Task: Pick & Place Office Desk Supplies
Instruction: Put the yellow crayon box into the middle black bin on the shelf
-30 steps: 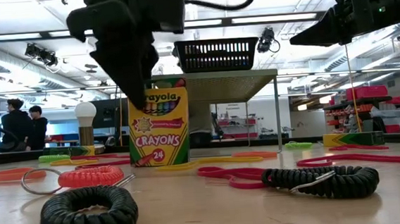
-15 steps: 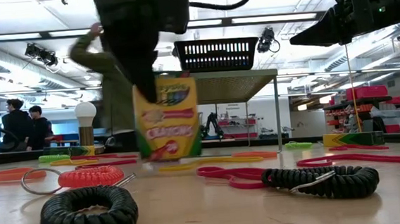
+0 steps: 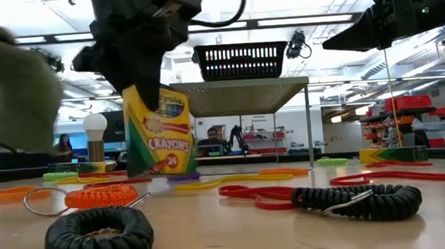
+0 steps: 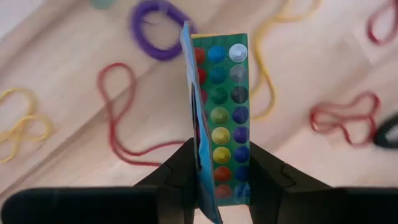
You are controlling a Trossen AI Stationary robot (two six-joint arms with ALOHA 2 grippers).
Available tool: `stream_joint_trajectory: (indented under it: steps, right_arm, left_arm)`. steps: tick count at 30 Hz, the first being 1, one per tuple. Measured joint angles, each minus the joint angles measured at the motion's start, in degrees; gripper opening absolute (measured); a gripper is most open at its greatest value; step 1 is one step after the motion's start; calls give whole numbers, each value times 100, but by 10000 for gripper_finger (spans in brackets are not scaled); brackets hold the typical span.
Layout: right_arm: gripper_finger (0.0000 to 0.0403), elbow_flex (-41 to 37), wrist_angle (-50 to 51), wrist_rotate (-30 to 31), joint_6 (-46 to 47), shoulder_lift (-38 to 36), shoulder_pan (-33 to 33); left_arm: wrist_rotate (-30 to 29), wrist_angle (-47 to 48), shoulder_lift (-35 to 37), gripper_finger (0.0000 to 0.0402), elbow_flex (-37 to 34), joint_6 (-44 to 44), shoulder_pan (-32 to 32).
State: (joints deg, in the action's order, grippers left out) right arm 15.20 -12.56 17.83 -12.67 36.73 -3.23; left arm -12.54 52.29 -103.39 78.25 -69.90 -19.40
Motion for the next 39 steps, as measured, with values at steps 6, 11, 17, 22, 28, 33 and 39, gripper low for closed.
stream_joint_trajectory:
  steps: [6, 11, 17, 22, 28, 33, 39]
  right_arm:
    - [11, 0, 2, -11, -2, -1, 0]
    - [11, 0, 2, -13, -3, 0, -1]
    - [11, 0, 2, -14, -4, -2, 0]
    - [11, 0, 4, -16, -4, -2, -2]
    - [11, 0, 22, -19, -4, -2, -1]
    - [11, 0, 24, -30, -4, 0, -1]
    - [11, 0, 22, -31, -4, -2, -1]
  left_arm:
    - [-313, 182, 2, 103, 3, -746, -87]
    - [-668, 192, 2, 103, 3, -1019, -89]
    - [-523, 162, -61, 120, 3, -1008, -93]
    - [-350, -45, -300, 136, 3, -964, -162]
    - [-11, -49, -366, 158, 3, -724, -151]
    - [110, 48, -255, 204, 3, -465, -110]
    - [357, 166, -63, 266, 26, -136, 128]
